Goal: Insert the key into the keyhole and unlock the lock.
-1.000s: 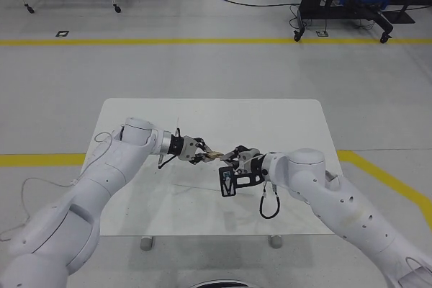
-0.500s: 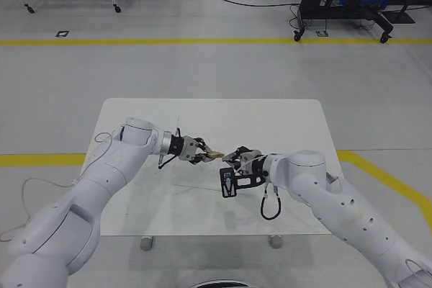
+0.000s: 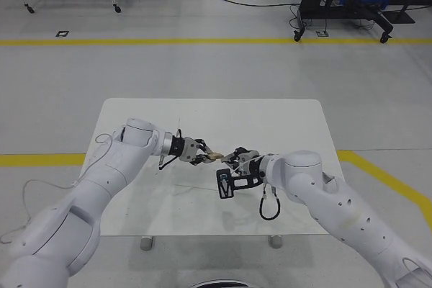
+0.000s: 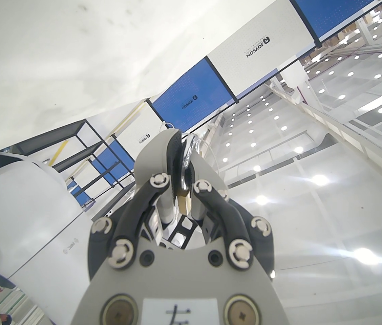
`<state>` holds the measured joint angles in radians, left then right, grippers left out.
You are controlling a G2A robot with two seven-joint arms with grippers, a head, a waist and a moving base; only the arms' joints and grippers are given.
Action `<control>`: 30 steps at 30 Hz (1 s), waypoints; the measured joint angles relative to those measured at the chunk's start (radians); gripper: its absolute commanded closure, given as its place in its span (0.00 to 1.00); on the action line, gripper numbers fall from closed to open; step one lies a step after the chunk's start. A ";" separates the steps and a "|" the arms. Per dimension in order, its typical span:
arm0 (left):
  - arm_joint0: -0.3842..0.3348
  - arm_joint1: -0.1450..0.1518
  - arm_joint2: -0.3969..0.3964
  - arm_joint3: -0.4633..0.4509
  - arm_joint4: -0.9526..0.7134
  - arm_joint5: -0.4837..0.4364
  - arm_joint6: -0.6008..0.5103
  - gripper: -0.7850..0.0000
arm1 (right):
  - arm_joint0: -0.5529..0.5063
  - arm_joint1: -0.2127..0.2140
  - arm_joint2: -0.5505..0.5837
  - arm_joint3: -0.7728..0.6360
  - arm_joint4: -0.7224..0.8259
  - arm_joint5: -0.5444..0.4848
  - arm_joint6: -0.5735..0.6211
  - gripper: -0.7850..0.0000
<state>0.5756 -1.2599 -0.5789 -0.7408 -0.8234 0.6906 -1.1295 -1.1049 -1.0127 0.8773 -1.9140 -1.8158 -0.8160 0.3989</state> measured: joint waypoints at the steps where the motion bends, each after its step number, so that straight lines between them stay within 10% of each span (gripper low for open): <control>1: 0.000 0.000 0.000 -0.001 0.001 0.001 0.001 1.00 | 0.001 -0.001 -0.001 -0.003 -0.001 -0.002 0.006 1.00; 30: 0.015 -0.002 -0.031 -0.041 0.044 0.020 0.046 1.00 | 0.029 -0.036 -0.034 -0.007 0.020 -0.017 0.165 1.00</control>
<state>0.5909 -1.2622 -0.6104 -0.7816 -0.7799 0.7110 -1.0838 -1.0759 -1.0487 0.8434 -1.9209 -1.7955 -0.8329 0.5639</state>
